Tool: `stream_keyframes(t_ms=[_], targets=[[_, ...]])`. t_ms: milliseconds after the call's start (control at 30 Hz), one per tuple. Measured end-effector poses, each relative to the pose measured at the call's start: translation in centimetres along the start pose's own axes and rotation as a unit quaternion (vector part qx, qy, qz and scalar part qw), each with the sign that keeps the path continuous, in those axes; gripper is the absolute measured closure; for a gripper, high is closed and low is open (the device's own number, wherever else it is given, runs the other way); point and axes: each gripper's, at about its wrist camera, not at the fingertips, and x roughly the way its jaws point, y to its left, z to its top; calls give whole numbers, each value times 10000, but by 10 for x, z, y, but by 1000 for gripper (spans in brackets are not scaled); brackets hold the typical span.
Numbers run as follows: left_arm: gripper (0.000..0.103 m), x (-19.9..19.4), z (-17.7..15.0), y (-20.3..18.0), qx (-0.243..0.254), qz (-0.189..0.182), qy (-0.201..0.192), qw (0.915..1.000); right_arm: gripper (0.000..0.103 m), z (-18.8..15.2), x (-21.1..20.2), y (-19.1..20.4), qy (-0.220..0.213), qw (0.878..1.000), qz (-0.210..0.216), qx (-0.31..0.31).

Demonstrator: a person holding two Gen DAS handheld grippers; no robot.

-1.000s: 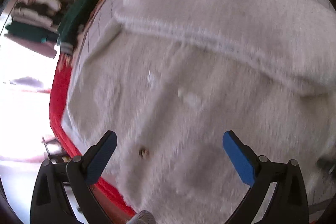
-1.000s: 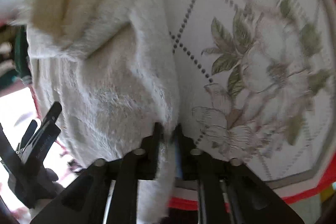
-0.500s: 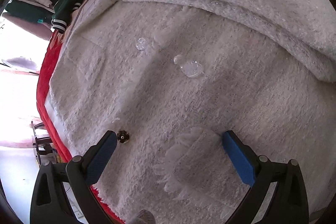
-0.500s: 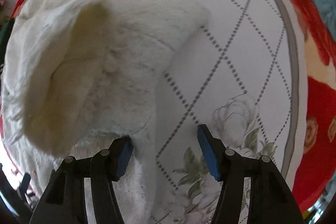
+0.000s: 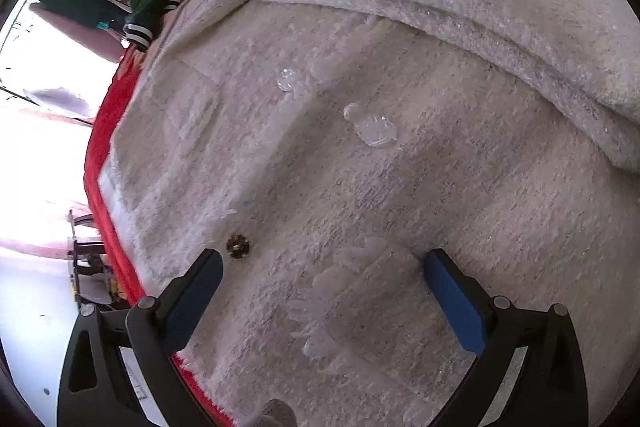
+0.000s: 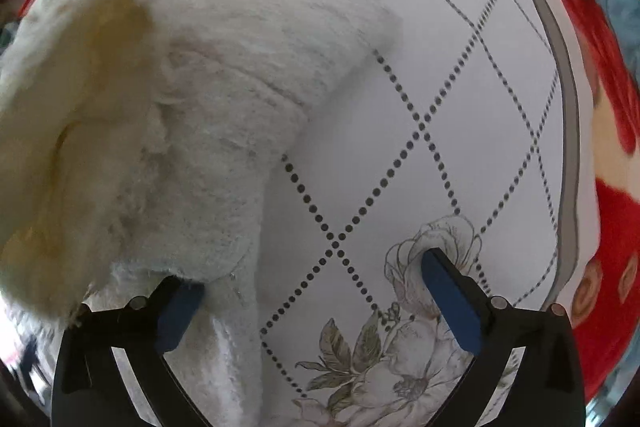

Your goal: Fold large clothes

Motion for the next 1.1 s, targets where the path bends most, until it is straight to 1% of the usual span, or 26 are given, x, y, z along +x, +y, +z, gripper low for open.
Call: stream_keyframes(t_ms=[33, 67, 133, 167, 233, 300, 367, 400, 467, 533, 567, 633, 700, 767, 800, 833, 900, 933, 967, 1033, 1067, 1100], targets=[[0, -6, 1, 1, -15, 46, 22, 10000, 1, -1, -3, -9, 61, 9999, 82, -78], [0, -16, 0, 4, -48, 112, -29, 9999, 4, -3, -6, -12, 208, 9994, 241, -156], [0, -37, -2, 7, -59, 218, -135, 9997, 7, -8, -19, -23, 385, 9974, 606, -23], [0, -51, -6, 6, -5, 342, -246, 9991, 8, -11, -28, -31, 387, 9967, 707, 85], [0, -81, -20, -8, 351, 771, -486, 9952, 8, -23, -51, -45, 204, 9965, 784, 206], [0, -103, -40, -29, 785, 1111, -719, 9881, 8, -36, -71, -59, 83, 9963, 806, 293], [0, -122, -71, -62, 1343, 1455, -979, 9753, 8, -54, -88, -77, -2, 9960, 790, 423], [0, -126, -83, -72, 1513, 1511, -1064, 9711, 8, -64, -91, -85, -12, 9960, 763, 469], [0, -131, -113, -101, 2004, 1587, -1130, 9601, 8, -82, -90, -104, 17, 9958, 684, 609], [0, -128, -133, -118, 2275, 1596, -1099, 9543, 8, -92, -85, -129, 92, 9960, 560, 687], [0, -123, -141, -127, 2384, 1628, -1066, 9515, 8, -90, -80, -140, 137, 9960, 529, 711], [0, -113, -148, -138, 2543, 1730, -1012, 9461, 8, -88, -69, -157, 238, 9958, 427, 769], [0, -98, -151, -146, 2635, 1797, -923, 9433, 8, -89, -59, -172, 348, 9949, 401, 852], [0, -86, -148, -147, 2681, 1940, -949, 9389, 8, -87, -50, -179, 421, 9938, 484, 905], [0, -79, -144, -147, 2698, 1984, -913, 9378, 8, -85, -47, -180, 432, 9936, 528, 902], [0, -75, -140, -146, 2692, 1979, -846, 9387, 8, -83, -43, -181, 427, 9935, 556, 900], [0, -76, -134, -141, 2547, 1823, -720, 9469, 8, -78, -37, -182, 504, 9921, 632, 962], [0, -84, -133, -140, 2488, 1679, -717, 9512, 8, -77, -36, -184, 535, 9912, 673, 1007], [0, -93, -133, -138, 2475, 1573, -820, 9525, 8, -77, -34, -186, 579, 9896, 745, 1089], [0, -108, -143, -148, 2612, 1475, -1067, 9480, 8, -74, -30, -187, 621, 9877, 825, 1170], [0, -107, -149, -155, 2763, 1475, -1115, 9431, 8, -74, -30, -187, 620, 9878, 824, 1165], [0, -101, -154, -162, 2904, 1531, -1069, 9385, 8, -69, -29, -184, 611, 9883, 812, 1140]])
